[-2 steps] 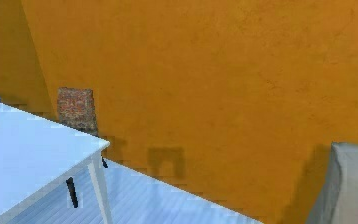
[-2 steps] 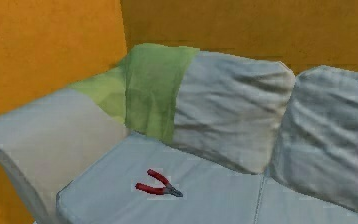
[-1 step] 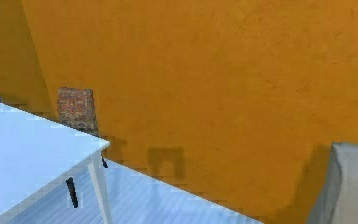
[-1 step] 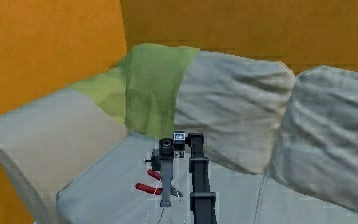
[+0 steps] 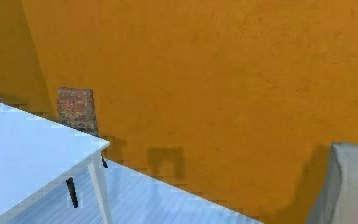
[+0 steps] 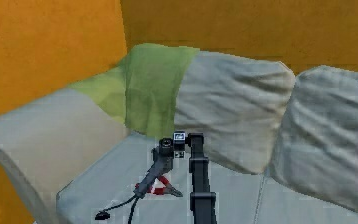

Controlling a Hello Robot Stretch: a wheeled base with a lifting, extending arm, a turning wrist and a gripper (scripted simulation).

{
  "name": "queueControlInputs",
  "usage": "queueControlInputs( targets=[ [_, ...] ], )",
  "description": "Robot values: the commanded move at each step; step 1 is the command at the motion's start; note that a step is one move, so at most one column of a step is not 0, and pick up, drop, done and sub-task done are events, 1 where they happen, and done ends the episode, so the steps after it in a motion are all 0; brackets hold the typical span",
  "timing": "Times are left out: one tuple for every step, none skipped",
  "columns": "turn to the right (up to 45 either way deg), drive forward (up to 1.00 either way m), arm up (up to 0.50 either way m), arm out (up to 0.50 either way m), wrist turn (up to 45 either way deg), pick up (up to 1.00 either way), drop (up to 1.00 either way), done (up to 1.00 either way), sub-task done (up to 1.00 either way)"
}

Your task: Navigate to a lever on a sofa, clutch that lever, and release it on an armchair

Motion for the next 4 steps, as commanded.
queueControlInputs(
  targets=[
    [0.0, 0.00, 0.00, 0.00, 45.0, 0.00, 0.00, 0.00, 0.00],
    [0.0, 0.00, 0.00, 0.00, 45.0, 0.00, 0.00, 0.00, 0.00],
    [0.0, 0.00, 0.00, 0.00, 45.0, 0.00, 0.00, 0.00, 0.00],
    [0.0, 0.00, 0.00, 0.00, 15.0, 0.00, 0.00, 0.00, 0.00]
  ],
)
